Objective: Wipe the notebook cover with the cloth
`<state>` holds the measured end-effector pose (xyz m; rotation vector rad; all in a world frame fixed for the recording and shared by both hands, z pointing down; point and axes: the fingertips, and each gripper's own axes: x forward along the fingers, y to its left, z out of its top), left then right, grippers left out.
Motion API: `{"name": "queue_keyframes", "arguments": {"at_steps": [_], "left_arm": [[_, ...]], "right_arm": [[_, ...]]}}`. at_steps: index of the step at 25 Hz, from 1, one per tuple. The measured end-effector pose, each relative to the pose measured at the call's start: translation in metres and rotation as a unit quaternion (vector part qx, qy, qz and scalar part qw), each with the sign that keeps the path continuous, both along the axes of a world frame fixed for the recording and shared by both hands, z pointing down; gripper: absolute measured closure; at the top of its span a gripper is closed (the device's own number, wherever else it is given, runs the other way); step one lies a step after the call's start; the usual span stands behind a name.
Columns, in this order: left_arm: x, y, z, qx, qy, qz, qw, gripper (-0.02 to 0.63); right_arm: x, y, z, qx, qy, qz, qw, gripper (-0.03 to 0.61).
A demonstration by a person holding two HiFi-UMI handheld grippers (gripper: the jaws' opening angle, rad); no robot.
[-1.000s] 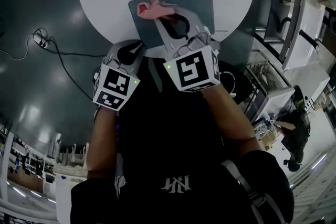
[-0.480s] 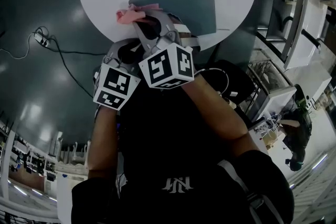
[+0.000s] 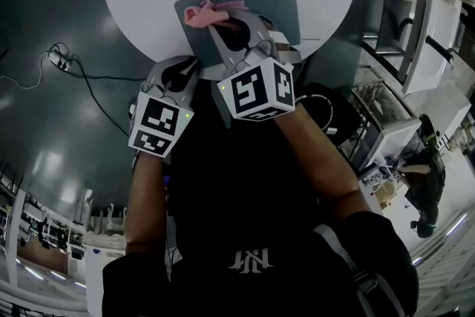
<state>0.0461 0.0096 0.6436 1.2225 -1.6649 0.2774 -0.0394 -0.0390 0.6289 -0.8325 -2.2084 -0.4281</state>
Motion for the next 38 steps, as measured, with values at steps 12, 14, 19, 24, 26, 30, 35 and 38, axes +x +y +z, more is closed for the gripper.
{"name": "queue_keyframes", "arguments": {"at_steps": [12,14,19,24,26,30,35,38], "left_arm": [[0.0,0.001,-0.002,-0.004,0.001,0.003,1.0,0.581],[0.001,0.0,-0.001,-0.003,0.002,0.002,1.0,0.581],[0.003,0.0,-0.001,0.0,0.001,0.0,1.0,0.581],[0.005,0.0,-0.002,0.001,0.001,-0.001,1.0,0.581],[0.006,-0.002,-0.002,0.001,0.001,-0.003,1.0,0.581],[0.004,-0.002,-0.001,0.004,0.0,-0.006,1.0,0.58],[0.001,-0.001,-0.002,0.006,-0.001,-0.007,1.0,0.58],[0.001,0.001,-0.002,0.005,0.0,-0.006,1.0,0.581]], "right_arm": [[0.002,-0.107,0.0,0.057,-0.003,0.069,0.996,0.549],[0.004,-0.121,0.001,0.064,0.0,0.083,0.994,0.549],[0.007,-0.143,0.001,0.073,0.006,0.108,0.991,0.549],[0.009,-0.157,0.001,0.093,0.014,0.124,0.988,0.55],[0.011,-0.169,0.001,0.104,0.02,0.139,0.985,0.55],[0.0,-0.157,-0.021,0.066,-0.009,0.142,0.988,0.549],[0.002,-0.071,-0.043,-0.001,-0.006,0.06,0.998,0.549],[0.011,-0.011,-0.038,-0.042,0.012,0.024,0.999,0.549]]}}
